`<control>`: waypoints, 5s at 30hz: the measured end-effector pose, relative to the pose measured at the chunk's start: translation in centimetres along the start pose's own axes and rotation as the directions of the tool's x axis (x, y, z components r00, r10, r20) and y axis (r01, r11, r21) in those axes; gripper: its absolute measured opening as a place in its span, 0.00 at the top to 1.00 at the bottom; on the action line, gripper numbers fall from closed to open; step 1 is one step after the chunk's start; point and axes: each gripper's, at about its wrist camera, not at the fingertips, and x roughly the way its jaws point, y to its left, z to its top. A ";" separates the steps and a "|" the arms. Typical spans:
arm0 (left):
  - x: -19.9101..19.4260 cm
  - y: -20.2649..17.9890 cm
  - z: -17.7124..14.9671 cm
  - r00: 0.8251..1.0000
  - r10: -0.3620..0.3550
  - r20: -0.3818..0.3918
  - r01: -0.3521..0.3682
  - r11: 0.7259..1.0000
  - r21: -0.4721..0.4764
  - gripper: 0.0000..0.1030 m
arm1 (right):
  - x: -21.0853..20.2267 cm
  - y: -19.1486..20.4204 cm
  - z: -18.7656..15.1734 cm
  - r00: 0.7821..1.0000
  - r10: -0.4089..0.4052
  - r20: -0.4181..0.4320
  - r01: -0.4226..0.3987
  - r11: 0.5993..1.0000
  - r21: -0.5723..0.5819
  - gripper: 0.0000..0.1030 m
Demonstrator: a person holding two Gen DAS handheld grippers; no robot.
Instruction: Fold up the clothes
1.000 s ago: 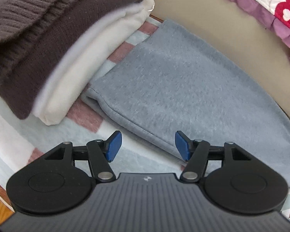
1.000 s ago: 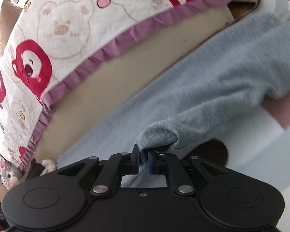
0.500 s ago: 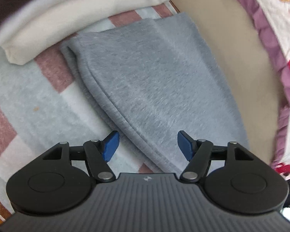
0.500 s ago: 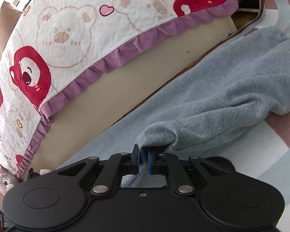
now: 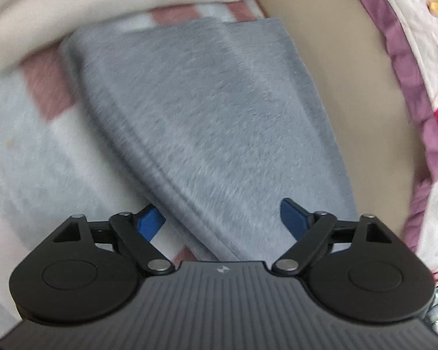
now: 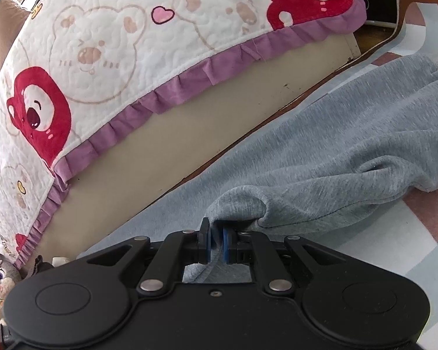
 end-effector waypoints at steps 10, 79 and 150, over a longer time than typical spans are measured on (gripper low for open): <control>-0.5 -4.0 -1.0 0.974 0.191 0.124 -0.218 0.942 0.256 0.87 | 0.8 -1.0 -0.5 0.997 -0.053 -0.059 0.056 0.997 0.043 0.91; -3.3 -2.2 1.7 0.951 0.133 0.278 -0.189 0.964 0.185 0.94 | -3.0 -3.2 -4.3 0.996 -0.085 -0.036 0.089 0.983 0.163 0.93; -15.2 0.1 -5.2 0.912 0.267 0.311 -0.331 0.927 0.175 0.90 | -9.8 4.9 -0.9 0.890 -0.344 -0.299 0.312 0.938 -0.151 0.63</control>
